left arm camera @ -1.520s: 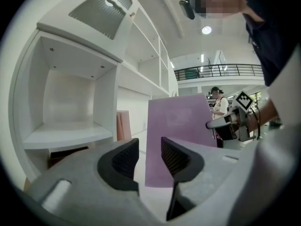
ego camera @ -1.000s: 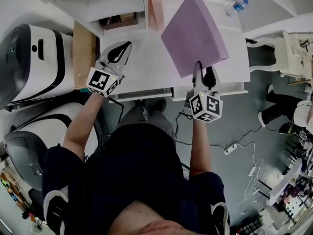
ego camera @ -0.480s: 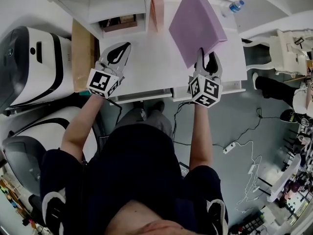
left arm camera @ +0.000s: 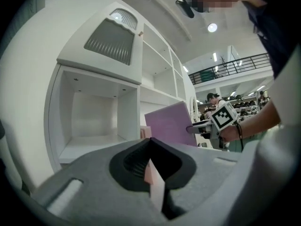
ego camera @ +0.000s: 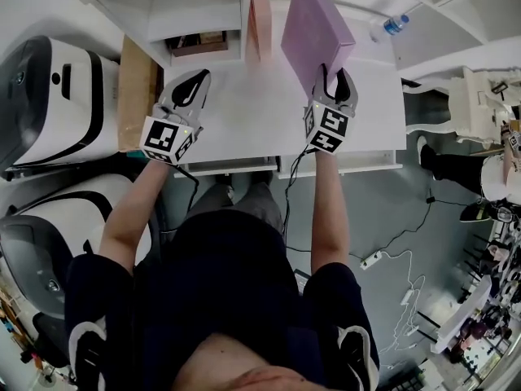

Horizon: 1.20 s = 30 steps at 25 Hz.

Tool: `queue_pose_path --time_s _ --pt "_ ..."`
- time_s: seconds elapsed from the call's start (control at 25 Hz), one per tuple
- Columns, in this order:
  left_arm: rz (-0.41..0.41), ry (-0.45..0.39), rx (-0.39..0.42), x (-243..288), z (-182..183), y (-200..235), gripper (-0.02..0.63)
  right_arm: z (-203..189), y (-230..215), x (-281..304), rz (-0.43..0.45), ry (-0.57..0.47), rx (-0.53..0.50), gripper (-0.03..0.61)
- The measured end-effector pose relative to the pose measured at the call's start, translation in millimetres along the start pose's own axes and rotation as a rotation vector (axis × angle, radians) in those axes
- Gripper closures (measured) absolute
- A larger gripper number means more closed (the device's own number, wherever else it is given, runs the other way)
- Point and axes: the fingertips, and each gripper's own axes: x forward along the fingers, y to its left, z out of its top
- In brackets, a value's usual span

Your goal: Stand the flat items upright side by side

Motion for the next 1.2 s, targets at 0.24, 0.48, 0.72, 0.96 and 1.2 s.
queue_pose_path --time_s 0.24,0.48,0.72,0.96,1.2 --pt "0.142 -0.003 -0.034 11 4 -2 0.614 -5 -1 40 0.071 0.011 -0.034 0.426" --pt "0.22 -0.003 -0.039 25 6 -10 0.614 -12 -6 70 0.111 0.017 -0.054 0.426" --pt "0.256 -0.001 -0.028 32 7 -15 0.614 -18 -1 101 0.132 0.012 -0.092 0.426" --pt "0.279 0.006 -0.028 30 7 -15 0.614 -21 11 123 0.136 -0.008 -0.115 0.426" --pt "0.302 0.014 -0.035 24 3 -13 0.614 -24 23 132 0.108 -0.05 -0.153 0.426"
